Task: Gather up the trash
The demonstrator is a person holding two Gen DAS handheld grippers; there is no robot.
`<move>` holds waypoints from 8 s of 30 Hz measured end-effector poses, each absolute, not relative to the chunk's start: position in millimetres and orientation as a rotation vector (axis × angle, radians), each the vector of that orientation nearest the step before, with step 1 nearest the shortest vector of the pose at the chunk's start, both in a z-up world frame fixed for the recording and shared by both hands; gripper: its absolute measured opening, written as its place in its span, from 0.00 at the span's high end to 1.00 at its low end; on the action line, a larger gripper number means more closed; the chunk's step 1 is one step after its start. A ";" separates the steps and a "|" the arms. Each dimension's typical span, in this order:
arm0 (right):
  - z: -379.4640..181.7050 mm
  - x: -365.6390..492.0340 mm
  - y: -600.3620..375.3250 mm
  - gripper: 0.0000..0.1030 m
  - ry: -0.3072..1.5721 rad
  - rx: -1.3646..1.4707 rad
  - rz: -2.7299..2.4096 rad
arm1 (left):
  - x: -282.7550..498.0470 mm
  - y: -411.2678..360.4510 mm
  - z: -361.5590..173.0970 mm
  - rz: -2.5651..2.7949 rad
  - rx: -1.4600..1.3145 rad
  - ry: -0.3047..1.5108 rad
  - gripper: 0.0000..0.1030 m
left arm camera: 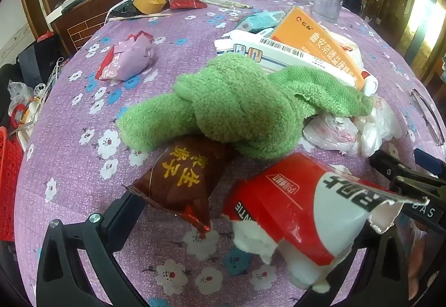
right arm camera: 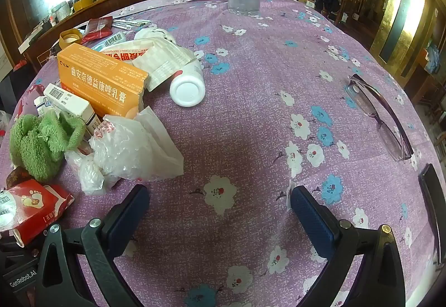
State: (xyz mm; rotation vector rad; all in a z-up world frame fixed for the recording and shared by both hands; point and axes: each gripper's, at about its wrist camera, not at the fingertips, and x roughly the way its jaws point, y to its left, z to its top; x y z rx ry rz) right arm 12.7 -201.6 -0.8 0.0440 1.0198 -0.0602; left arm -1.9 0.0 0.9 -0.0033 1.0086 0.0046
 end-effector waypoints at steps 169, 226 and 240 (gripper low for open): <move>50.1 -111.6 -125.7 0.45 0.850 0.170 0.365 | -120.8 80.5 50.2 -0.089 -0.024 0.769 0.57; 102.6 -42.6 234.9 0.38 0.956 -0.080 0.914 | -163.4 381.6 73.5 0.409 -0.339 0.680 0.45; 105.4 -24.6 129.1 0.38 0.955 0.074 0.848 | -152.1 339.9 85.5 0.359 -0.273 0.643 0.38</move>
